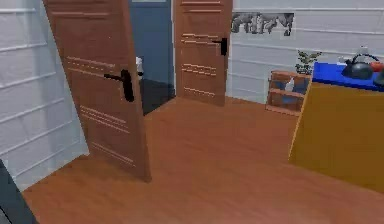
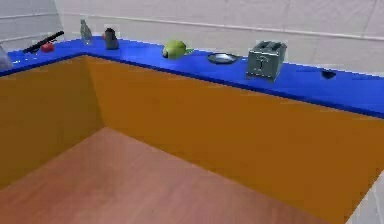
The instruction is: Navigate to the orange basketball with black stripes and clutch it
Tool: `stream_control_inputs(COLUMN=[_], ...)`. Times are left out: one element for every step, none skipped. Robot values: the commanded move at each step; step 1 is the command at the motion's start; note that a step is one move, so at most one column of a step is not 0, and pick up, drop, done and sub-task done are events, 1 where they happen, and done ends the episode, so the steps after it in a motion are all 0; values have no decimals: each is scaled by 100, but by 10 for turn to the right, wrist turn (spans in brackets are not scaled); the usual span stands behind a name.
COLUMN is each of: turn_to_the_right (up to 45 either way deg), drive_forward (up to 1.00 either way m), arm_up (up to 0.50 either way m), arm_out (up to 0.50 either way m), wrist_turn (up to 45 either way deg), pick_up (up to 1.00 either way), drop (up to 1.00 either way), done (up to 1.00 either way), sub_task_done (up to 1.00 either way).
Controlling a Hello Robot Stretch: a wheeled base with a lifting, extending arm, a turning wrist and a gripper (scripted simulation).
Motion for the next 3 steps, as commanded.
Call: stream_control_inputs(turn_to_the_right=[450, 270, 30], drive_forward=[0, 0, 0], arm_up=[0, 0, 0], arm_out=[0, 0, 0], wrist_turn=[0, 0, 0], pick_up=[0, 0, 0], drop=[0, 0, 0], done=[0, 0, 0], sub_task_done=[0, 0, 0])
